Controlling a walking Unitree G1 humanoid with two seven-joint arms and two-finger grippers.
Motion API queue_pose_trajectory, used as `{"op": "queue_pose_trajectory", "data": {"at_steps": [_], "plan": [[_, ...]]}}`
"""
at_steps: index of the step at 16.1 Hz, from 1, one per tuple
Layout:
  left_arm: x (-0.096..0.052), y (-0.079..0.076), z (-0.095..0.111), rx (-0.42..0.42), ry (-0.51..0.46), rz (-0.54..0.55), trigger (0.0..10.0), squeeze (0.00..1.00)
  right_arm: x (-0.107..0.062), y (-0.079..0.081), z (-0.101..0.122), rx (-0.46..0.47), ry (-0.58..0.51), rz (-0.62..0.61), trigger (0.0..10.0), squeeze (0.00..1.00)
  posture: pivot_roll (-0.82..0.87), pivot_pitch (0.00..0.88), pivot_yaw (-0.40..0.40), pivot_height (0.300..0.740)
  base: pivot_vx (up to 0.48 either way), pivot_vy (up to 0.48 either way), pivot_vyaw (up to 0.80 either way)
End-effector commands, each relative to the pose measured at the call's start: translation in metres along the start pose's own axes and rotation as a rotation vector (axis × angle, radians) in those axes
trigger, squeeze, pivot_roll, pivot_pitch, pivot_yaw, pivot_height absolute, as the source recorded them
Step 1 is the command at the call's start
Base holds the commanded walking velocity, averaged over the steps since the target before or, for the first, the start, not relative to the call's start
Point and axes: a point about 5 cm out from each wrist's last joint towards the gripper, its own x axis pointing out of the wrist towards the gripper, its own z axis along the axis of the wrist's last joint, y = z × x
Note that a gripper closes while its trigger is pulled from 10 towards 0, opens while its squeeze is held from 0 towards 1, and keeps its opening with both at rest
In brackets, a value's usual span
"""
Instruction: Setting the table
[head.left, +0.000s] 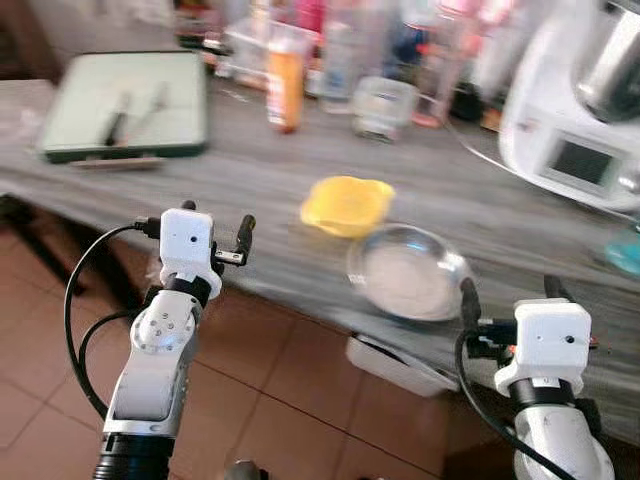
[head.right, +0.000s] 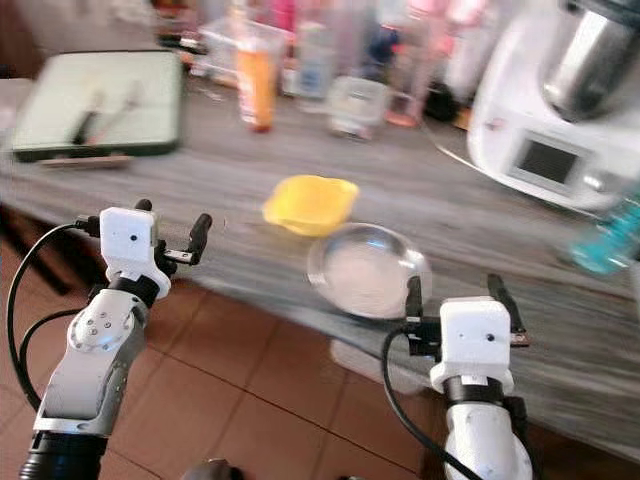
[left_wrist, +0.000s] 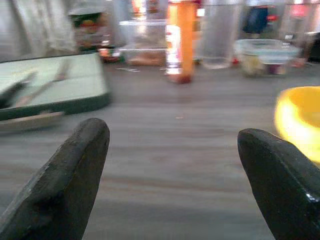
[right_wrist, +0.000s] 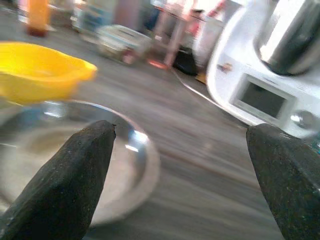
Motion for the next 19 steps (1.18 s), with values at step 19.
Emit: {"op": "queue_pose_trajectory", "data": {"at_steps": [19], "plan": [[-0.019,-0.004,-0.013,0.103,0.02,-0.085,10.0,0.0,0.001,-0.002,-0.005,-0.011,0.012,0.001,10.0,0.0,0.08,0.146,-0.045,0.74,0.0,0.236,-0.12]]}}
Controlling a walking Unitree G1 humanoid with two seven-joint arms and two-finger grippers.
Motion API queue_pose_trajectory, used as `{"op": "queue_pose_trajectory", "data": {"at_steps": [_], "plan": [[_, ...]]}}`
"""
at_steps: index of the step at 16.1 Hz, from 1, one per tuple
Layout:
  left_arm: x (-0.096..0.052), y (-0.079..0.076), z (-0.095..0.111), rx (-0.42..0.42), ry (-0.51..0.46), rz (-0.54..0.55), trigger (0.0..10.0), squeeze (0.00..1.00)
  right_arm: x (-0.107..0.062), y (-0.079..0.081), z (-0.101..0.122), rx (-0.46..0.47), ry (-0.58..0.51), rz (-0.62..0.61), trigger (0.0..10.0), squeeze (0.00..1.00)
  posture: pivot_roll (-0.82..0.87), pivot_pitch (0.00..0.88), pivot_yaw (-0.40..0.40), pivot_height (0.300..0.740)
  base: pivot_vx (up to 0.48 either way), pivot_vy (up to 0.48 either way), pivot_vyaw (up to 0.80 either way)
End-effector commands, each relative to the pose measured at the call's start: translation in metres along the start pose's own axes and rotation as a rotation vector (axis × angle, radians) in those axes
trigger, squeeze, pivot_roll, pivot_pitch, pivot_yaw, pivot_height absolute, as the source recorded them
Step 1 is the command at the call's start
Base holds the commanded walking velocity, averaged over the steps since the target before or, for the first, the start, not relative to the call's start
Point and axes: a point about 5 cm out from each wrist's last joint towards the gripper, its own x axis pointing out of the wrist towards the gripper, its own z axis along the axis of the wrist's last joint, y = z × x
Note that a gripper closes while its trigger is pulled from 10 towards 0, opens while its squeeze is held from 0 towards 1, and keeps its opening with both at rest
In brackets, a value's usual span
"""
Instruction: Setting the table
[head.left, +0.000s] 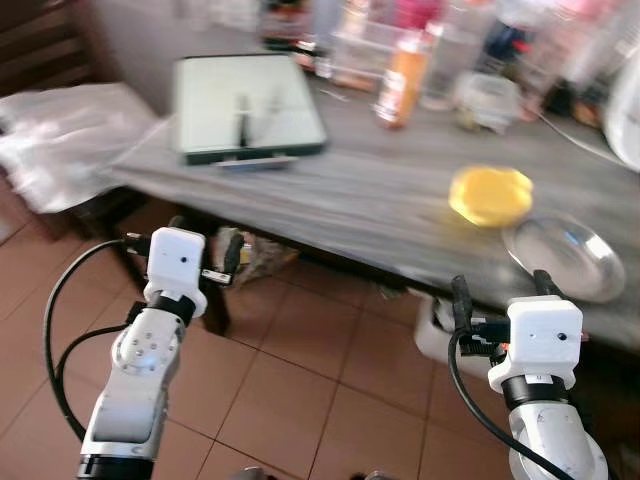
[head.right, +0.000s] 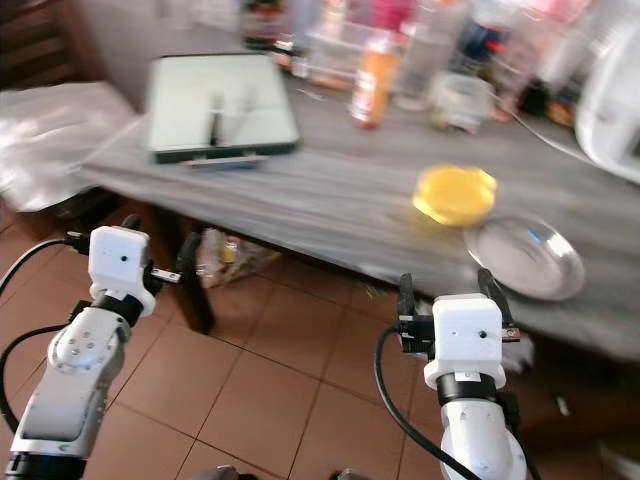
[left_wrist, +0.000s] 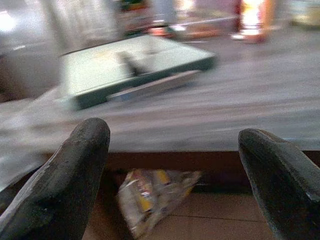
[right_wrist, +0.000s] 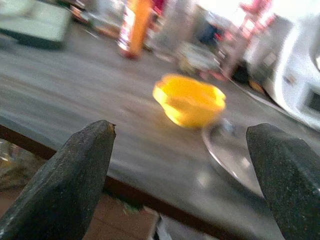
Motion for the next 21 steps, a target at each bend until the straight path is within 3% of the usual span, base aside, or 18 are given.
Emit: {"op": "queue_pose_trajectory", "data": {"at_steps": [1,7,9,12,14,18,21], "plan": [[-0.002,-0.007,-0.001,0.015,-0.005,-0.024,10.0,0.0,-0.001,-0.003,-0.004,-0.007,0.019,-0.016,10.0,0.0,0.08,0.147,-0.043,0.74,0.0,0.0,-0.8],[-0.023,0.009,-0.038,0.063,0.112,0.039,10.0,0.0,-0.001,0.0,-0.011,0.0,0.039,-0.006,10.0,0.0,0.1,0.143,-0.047,0.74,0.0,0.0,-0.8],[-0.04,0.022,-0.052,0.081,0.174,0.085,10.0,0.0,-0.001,-0.001,-0.016,-0.007,0.05,0.003,10.0,0.0,0.1,0.146,-0.051,0.74,0.0,0.0,-0.68],[-0.053,0.028,-0.055,0.084,0.188,0.123,10.0,0.0,-0.003,-0.003,-0.02,-0.013,0.06,0.005,10.0,0.0,0.12,0.152,-0.061,0.74,0.0,0.0,0.0],[-0.072,0.026,-0.057,0.095,0.197,0.124,10.0,0.0,0.001,0.001,-0.026,-0.011,0.072,0.027,10.0,0.0,0.14,0.156,-0.078,0.74,0.0,0.0,0.0],[-0.076,0.026,-0.059,0.111,0.201,0.134,10.0,0.0,0.012,0.007,-0.024,-0.006,0.046,0.082,10.0,0.0,0.19,0.168,-0.119,0.74,0.0,0.0,0.0],[-0.072,0.033,-0.057,0.123,0.19,0.154,10.0,0.0,0.021,0.01,-0.024,-0.005,0.031,0.109,10.0,0.0,0.22,0.175,-0.136,0.74,0.0,0.0,0.0]]}}
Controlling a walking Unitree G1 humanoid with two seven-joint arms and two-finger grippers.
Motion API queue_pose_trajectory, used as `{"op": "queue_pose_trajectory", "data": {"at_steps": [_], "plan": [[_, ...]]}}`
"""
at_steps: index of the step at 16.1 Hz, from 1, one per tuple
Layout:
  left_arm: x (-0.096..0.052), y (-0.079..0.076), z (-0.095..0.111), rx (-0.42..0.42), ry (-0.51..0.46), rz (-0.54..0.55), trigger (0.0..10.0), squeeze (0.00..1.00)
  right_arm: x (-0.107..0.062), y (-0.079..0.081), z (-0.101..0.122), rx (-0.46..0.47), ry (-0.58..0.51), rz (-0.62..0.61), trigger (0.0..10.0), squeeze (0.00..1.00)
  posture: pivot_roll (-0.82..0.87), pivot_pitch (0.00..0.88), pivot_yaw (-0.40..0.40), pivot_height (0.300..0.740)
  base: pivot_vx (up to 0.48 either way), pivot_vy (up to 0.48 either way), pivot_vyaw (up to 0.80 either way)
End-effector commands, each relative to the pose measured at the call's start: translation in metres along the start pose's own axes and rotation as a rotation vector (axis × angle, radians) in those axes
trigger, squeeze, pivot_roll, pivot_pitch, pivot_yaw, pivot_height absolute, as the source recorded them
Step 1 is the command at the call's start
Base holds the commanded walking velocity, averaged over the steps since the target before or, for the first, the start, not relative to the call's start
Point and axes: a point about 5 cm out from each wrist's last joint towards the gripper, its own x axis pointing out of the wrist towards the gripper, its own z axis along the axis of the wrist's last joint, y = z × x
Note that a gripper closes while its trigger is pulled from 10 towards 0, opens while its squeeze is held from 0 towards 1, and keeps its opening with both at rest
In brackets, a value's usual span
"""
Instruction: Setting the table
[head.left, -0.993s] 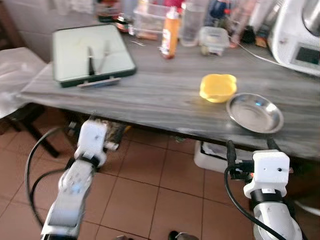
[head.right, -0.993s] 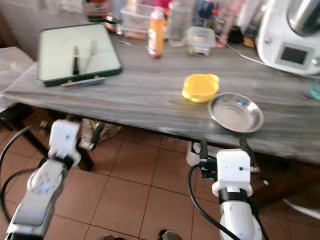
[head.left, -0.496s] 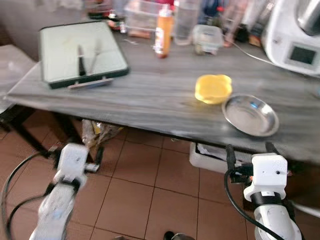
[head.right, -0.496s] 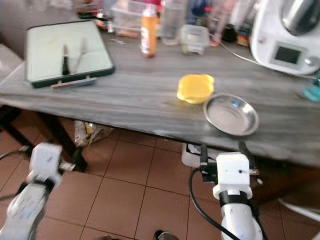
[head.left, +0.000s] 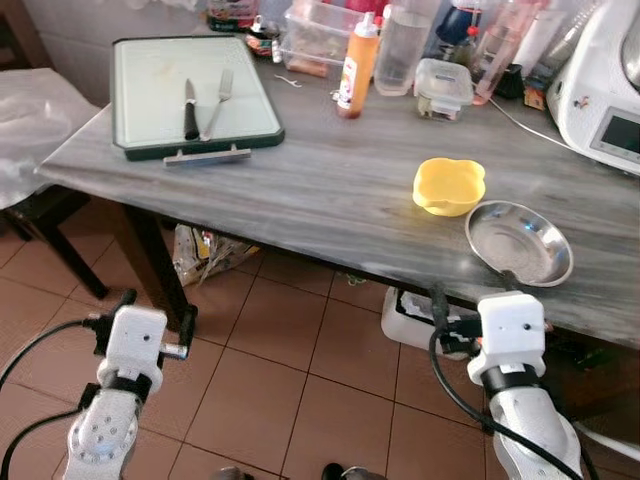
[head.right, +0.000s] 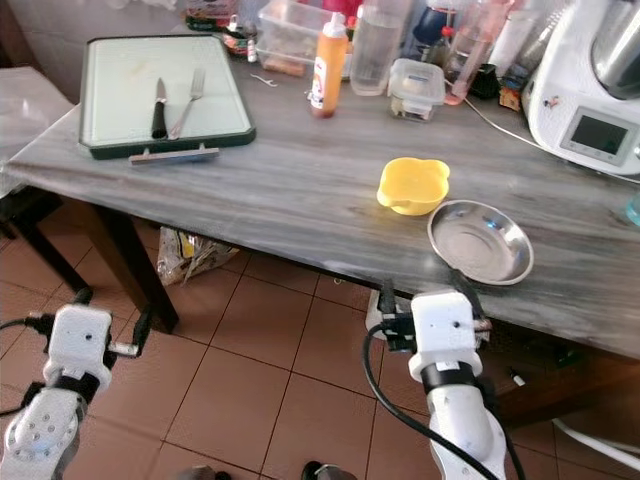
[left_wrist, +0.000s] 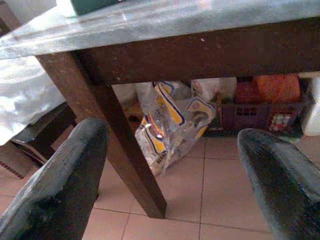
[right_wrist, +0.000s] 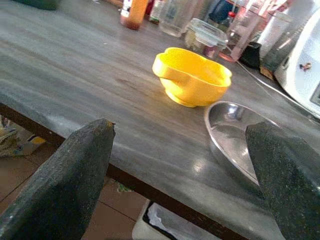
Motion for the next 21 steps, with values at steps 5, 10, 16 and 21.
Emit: {"op": "queue_pose_trajectory", "data": {"at_steps": [5,10,16,21], "plan": [[-0.002,-0.002,0.01,0.032,-0.052,0.024,10.0,0.0,0.008,0.001,0.0,0.021,0.0,0.034,10.0,0.0,0.26,0.169,-0.169,0.74,0.0,0.0,-0.14],[0.007,-0.018,0.017,0.038,-0.077,-0.04,10.0,0.0,0.005,0.0,-0.003,0.027,0.004,0.01,10.0,0.0,0.22,0.15,-0.11,0.74,0.0,0.0,-0.79],[0.04,-0.038,0.036,0.063,-0.159,-0.15,10.0,0.0,-0.006,-0.013,-0.004,0.021,0.003,-0.156,10.0,0.0,0.12,0.144,-0.008,0.74,0.0,0.0,-0.74],[0.056,-0.049,0.039,0.051,-0.19,-0.122,10.0,0.0,-0.007,-0.01,-0.003,0.002,-0.019,-0.162,10.0,0.0,0.07,0.07,-0.005,0.74,0.0,0.0,-0.3]]}}
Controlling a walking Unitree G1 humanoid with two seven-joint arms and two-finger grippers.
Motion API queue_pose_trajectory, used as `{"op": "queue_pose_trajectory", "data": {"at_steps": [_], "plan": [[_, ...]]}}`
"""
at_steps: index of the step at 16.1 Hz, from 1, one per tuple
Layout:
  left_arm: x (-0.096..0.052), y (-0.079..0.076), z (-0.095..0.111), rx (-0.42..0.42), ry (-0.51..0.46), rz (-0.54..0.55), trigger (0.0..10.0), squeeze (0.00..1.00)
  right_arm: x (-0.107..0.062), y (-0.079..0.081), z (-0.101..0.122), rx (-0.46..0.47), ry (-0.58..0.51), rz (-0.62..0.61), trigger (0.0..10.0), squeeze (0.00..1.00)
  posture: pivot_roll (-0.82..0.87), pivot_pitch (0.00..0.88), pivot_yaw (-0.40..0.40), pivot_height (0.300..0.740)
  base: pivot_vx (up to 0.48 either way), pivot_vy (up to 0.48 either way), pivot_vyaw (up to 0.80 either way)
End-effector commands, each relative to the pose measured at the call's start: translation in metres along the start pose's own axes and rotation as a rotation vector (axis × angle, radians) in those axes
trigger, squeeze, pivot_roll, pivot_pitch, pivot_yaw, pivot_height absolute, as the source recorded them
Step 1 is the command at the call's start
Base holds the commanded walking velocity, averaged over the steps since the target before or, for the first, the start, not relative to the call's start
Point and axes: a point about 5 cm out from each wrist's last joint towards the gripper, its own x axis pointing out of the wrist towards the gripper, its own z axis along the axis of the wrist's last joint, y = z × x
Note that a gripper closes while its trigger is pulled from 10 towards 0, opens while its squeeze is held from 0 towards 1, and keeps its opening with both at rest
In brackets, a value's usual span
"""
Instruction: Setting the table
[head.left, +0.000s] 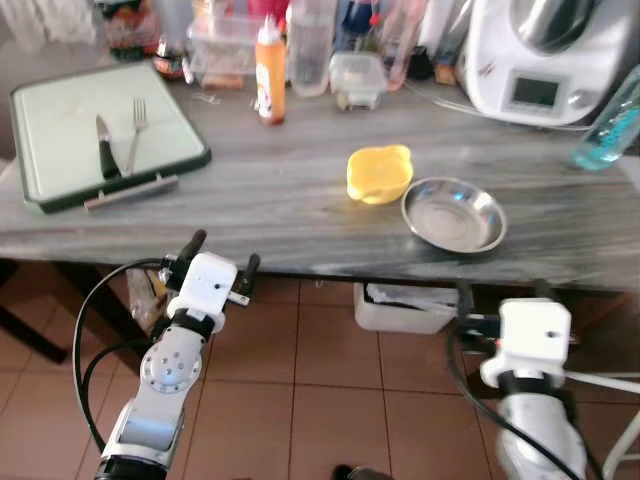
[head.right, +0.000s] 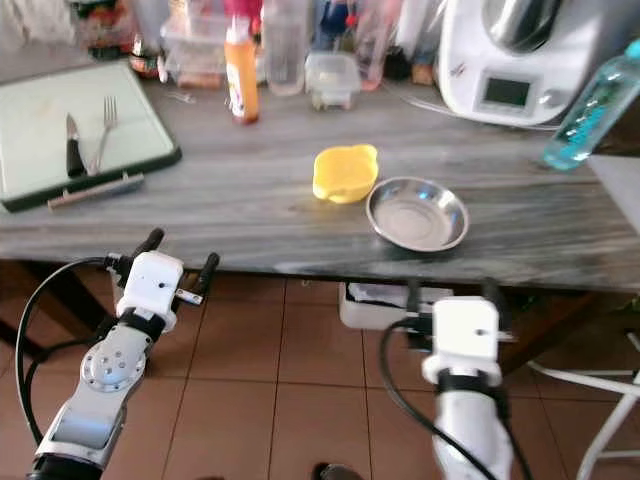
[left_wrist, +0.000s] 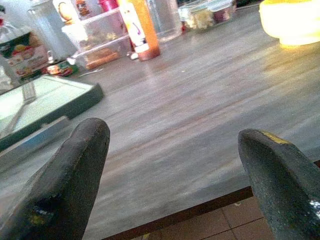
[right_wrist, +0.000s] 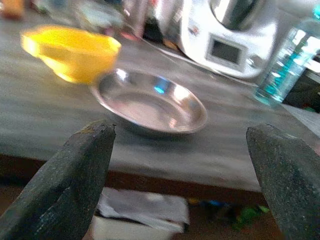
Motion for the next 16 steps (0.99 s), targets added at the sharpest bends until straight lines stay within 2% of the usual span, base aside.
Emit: {"op": "queue_pose_trajectory", "data": {"at_steps": [1,5,7,16], "plan": [[0.002,0.001,-0.002,0.006,0.002,0.019,10.0,0.0,0.001,-0.003,0.001,-0.017,-0.012,-0.005,10.0,0.0,0.07,0.065,-0.006,0.74,0.0,0.0,0.0],[0.01,-0.001,-0.001,0.009,-0.016,0.06,10.0,0.0,0.009,-0.01,0.002,-0.036,-0.026,-0.009,10.0,0.0,0.06,0.046,-0.019,0.74,0.0,0.0,0.0],[0.012,-0.002,-0.002,0.009,-0.014,0.079,10.0,0.0,0.011,-0.007,0.004,-0.038,-0.036,0.001,10.0,0.0,0.06,0.044,-0.028,0.74,0.0,0.0,0.0],[0.008,-0.005,-0.006,-0.002,0.001,0.087,10.0,0.0,0.007,-0.006,0.002,-0.041,-0.021,0.016,10.0,0.0,0.06,0.071,-0.036,0.74,0.0,0.0,0.0]]}}
